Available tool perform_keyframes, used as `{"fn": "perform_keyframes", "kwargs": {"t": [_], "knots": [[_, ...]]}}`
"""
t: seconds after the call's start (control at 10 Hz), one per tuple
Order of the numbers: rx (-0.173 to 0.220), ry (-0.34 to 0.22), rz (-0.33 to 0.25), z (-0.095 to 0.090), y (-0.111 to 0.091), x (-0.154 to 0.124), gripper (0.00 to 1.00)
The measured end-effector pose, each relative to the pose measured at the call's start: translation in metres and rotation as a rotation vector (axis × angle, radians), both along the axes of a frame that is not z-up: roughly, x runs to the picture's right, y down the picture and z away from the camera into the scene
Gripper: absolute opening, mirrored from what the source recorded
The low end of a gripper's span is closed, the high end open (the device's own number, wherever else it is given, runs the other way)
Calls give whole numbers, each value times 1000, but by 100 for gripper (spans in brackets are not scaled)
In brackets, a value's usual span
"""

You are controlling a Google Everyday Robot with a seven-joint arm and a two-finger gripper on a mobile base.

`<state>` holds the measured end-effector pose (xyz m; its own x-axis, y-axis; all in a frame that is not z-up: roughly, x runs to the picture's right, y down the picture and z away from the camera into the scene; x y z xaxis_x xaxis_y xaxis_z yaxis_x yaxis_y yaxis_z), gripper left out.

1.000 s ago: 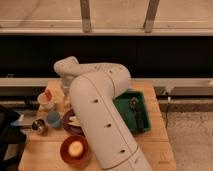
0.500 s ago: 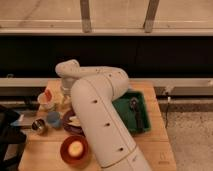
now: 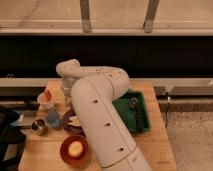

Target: Place fork in tray

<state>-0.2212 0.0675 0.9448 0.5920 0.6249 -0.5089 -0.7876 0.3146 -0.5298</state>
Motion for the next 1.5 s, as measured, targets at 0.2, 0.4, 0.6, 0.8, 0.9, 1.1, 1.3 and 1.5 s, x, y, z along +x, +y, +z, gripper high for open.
{"fn": "perform_keyframes", "kwargs": {"t": [0.2, 0.4, 0.6, 0.8, 0.9, 1.1, 1.3, 1.5], "knots": [[-6, -2, 3, -1, 1, -2, 13], [-4, -4, -3, -2, 1, -4, 1], [-1, 2, -42, 2, 7, -8, 0], [0, -2, -41, 1, 6, -10, 0], [-2, -1, -43, 0, 6, -10, 0], [7, -5, -36, -3, -1, -9, 0], [50, -17, -3, -17, -31, -2, 0], [92, -34, 28, -37, -59, 2, 0]]}}
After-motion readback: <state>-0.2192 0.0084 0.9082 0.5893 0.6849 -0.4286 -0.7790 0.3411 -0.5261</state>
